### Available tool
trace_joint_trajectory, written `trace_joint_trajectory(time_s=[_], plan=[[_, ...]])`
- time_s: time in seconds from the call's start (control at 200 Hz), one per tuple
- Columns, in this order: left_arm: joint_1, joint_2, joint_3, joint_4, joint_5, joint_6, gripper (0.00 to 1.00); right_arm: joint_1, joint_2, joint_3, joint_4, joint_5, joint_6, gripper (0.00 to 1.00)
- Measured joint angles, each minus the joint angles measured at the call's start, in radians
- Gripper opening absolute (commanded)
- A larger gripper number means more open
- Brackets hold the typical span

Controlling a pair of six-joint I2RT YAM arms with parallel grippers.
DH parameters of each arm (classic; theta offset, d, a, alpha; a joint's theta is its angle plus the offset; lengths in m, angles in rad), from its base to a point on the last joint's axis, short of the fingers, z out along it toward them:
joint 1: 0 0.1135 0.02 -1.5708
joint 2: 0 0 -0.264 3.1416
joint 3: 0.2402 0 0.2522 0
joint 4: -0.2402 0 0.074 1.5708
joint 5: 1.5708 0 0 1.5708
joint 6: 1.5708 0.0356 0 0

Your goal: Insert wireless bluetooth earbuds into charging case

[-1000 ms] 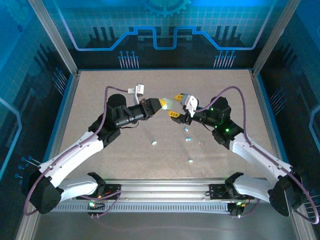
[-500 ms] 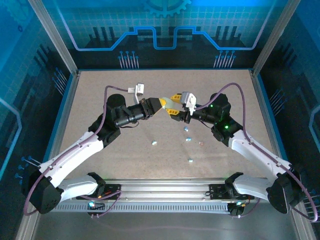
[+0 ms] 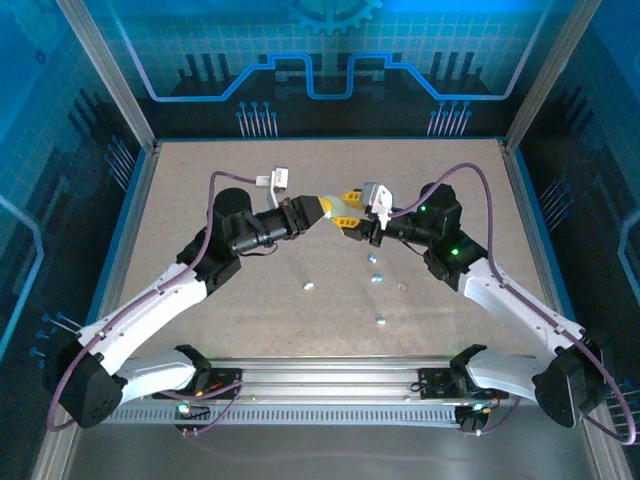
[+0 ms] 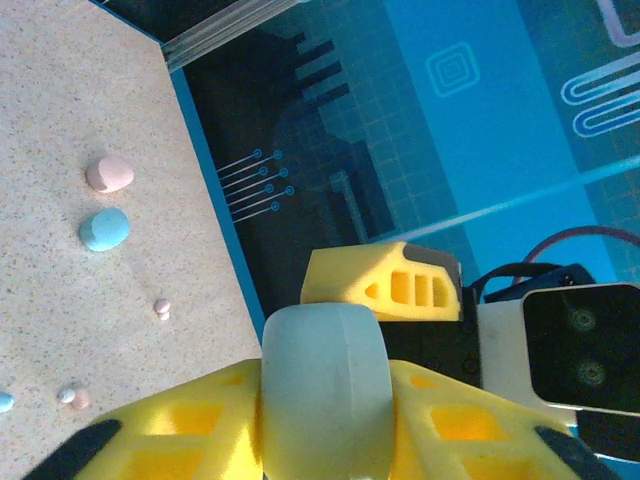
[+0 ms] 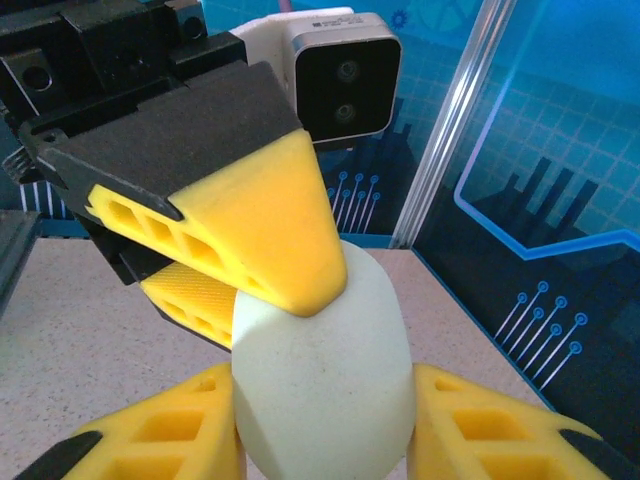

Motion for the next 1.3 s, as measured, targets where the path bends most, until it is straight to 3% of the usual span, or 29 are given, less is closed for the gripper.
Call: trace_joint_trajectory(time_s=[0.1, 0.2, 0.43, 0.62, 0.79, 1.301], plan=[[0.000, -0.014, 0.000, -0.025, 0.000, 0.086, 0.69, -0.026, 0.019, 0.039, -0.047, -0.055, 0.034, 0.33], [0.000, -0.045, 0.000, -0.047, 0.003, 0.236, 0.75, -0.055, 0.037, 0.071, -0.100, -0.121, 0.063, 0.33], [0.000, -0.125, -0.051, -0.020, 0.040, 0.664, 0.75, -0.068, 0.063, 0.134, -0.219, -0.263, 0.089, 0.33], [0.000, -0.132, -0.111, -0.015, 0.068, 0.904, 0.74, -0.073, 0.074, 0.171, -0.276, -0.338, 0.089, 0.33], [0.000, -0.109, -0.110, -0.002, 0.115, 0.977, 0.70, -0.073, 0.092, 0.197, -0.315, -0.372, 0.084, 0.33], [0.000, -0.068, -0.083, 0.012, 0.177, 0.971, 0.54, -0.073, 0.118, 0.232, -0.405, -0.415, 0.020, 0.33]])
